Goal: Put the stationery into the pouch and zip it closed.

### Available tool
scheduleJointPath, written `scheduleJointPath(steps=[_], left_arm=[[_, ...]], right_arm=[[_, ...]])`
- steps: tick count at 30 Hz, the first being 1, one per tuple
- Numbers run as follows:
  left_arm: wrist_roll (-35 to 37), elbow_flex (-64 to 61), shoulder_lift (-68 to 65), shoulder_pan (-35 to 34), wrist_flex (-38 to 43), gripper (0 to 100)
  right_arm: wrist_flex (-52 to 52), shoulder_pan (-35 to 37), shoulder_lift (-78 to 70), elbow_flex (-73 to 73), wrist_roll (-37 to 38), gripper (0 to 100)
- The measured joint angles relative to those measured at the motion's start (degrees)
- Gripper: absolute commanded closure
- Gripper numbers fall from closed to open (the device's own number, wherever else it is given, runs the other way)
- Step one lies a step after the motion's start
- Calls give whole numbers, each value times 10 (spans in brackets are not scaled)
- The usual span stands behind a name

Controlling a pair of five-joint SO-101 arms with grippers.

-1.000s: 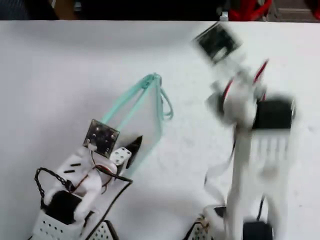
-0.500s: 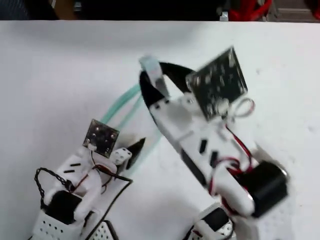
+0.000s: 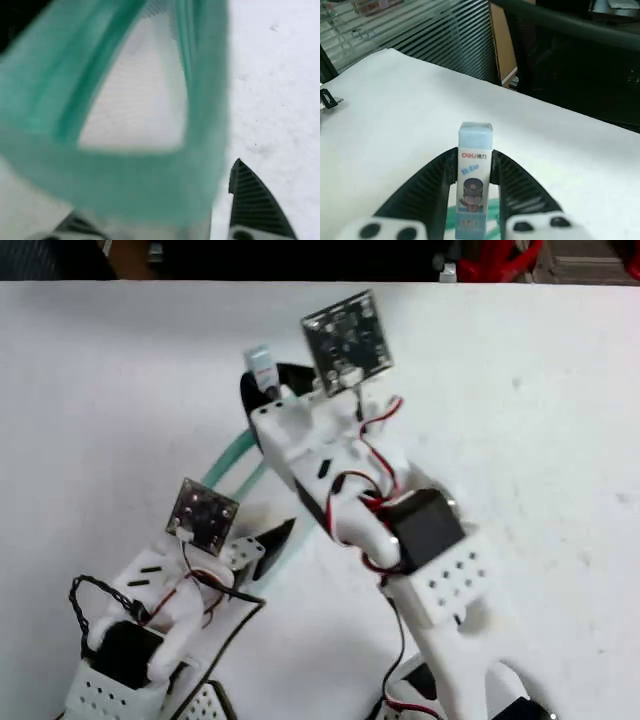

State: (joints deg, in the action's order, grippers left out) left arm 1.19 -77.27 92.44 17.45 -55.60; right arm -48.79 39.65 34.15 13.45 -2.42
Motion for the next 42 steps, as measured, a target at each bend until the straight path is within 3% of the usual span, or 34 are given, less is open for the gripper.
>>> scheduleJointPath(steps=[10, 15, 17, 24, 28, 34, 38, 42], left_arm=[[0, 0, 0, -2, 0, 736], [0, 0, 0, 0, 0, 736], [0, 0, 0, 2, 0, 736], [0, 0, 0, -1, 0, 736], [0, 0, 0, -1, 0, 736], [0, 0, 0, 0, 0, 736], [0, 0, 0, 0, 0, 746], [0, 0, 0, 1, 0, 899]], right_arm=[[51, 30, 47, 90, 0, 967], [-1, 18, 83, 91, 0, 720], [-34, 18, 103, 91, 0, 680], [-120, 0, 180, 68, 77, 680], [-141, -49, 200, 60, 88, 690], [-145, -137, 195, 60, 99, 787], [-145, -190, 148, 84, 179, 779], [-132, -192, 80, 150, 322, 779]])
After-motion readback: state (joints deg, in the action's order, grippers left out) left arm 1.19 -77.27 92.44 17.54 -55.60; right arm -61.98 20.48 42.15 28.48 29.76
